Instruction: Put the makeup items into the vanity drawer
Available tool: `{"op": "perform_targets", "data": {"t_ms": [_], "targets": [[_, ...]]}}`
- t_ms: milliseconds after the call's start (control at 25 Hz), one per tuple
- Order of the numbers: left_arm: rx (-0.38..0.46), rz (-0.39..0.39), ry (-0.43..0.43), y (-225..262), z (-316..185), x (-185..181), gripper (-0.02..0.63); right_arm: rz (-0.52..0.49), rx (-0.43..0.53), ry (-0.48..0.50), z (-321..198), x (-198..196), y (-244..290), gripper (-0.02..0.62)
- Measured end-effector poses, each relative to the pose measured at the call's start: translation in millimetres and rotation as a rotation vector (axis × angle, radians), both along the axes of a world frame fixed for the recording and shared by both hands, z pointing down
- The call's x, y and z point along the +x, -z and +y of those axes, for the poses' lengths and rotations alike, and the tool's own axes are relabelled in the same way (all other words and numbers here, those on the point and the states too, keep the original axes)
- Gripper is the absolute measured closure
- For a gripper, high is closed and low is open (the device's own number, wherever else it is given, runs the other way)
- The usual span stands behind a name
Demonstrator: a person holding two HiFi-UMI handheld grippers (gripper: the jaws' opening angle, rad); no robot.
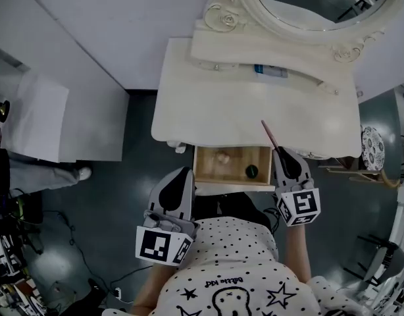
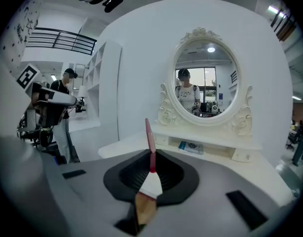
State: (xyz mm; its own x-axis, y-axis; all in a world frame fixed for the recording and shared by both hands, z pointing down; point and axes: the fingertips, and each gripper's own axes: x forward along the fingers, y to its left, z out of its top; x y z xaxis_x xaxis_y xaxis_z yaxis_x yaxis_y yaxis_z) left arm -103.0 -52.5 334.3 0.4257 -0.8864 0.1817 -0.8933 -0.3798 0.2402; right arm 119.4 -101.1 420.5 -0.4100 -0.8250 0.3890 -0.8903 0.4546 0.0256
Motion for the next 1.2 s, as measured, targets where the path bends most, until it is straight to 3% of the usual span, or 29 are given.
{"op": "perform_targets", "data": {"t_ms": [560, 960, 1200], "targets": [[0.011, -0.01, -0.007, 0.1, 4.8, -6.0, 0.611, -0.007, -0.06, -0.053, 44.9, 8.1, -22.0, 0.555], [0.001, -0.006, -0.013, -1.6, 3.3, 0.0, 0.611, 0.024, -0.081, -0.019, 42.3, 8.5, -29.8, 0.555], [-0.008, -0.01, -0.01, -2.2, 5.3, 3.0, 0.611, 0.091, -0.134, 0.054, 38.7, 2.5, -58.2, 0.555]]}}
